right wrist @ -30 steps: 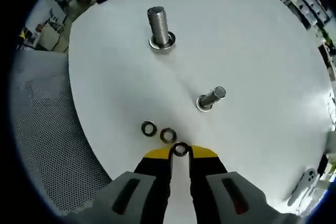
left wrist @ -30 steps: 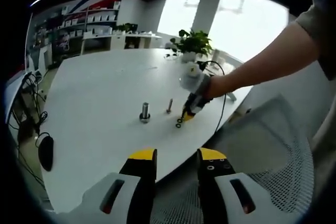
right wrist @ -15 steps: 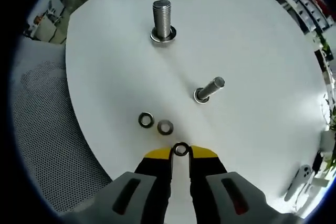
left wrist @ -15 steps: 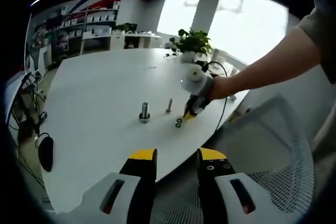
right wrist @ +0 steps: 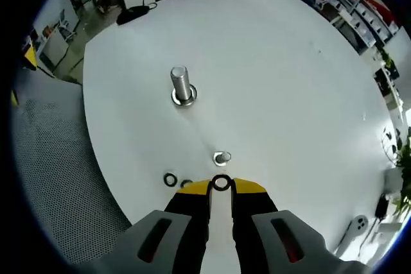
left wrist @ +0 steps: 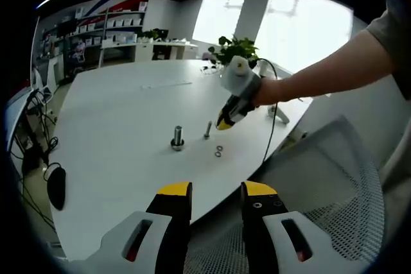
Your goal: Place the washer onto the threaded stud by aligning its center hole with the stud, sliding it down to the base, and recovering from edge contact or off-axis alignment until the washer reaches the visible bottom stop.
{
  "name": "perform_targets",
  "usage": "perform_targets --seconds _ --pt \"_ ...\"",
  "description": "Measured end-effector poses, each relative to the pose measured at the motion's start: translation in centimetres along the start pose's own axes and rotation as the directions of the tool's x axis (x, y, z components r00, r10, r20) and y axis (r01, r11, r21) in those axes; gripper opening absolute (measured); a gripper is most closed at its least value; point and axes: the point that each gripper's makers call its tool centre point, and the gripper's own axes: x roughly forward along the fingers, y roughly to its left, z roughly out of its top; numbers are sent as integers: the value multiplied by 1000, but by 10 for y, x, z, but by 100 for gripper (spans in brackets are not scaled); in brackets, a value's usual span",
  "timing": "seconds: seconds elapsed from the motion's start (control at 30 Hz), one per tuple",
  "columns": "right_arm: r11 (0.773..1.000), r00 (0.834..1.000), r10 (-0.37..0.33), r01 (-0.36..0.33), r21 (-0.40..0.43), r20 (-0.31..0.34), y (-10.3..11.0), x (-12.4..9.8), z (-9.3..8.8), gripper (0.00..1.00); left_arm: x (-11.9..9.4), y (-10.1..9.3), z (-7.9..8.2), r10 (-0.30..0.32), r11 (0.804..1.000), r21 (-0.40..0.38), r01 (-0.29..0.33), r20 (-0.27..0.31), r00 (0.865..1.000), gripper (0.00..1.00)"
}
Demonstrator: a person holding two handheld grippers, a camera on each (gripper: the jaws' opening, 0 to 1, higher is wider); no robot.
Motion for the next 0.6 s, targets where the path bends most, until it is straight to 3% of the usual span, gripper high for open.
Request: perform_targets --seconds 0.23,0.4,0.6 --pt "1000 1000 -15 16 -5 22 -7 -7 7 13 0 0 0 -3 1000 1 3 0 1000 28" --pt "999 997 -10 13 -36 81 -4 -12 19 13 0 0 0 -1 1000 3 1 0 1000 28" --pt "998 997 -10 16 -68 80 -1 -8 22 13 0 -1 0 -3 1000 4 3 -3 1000 28"
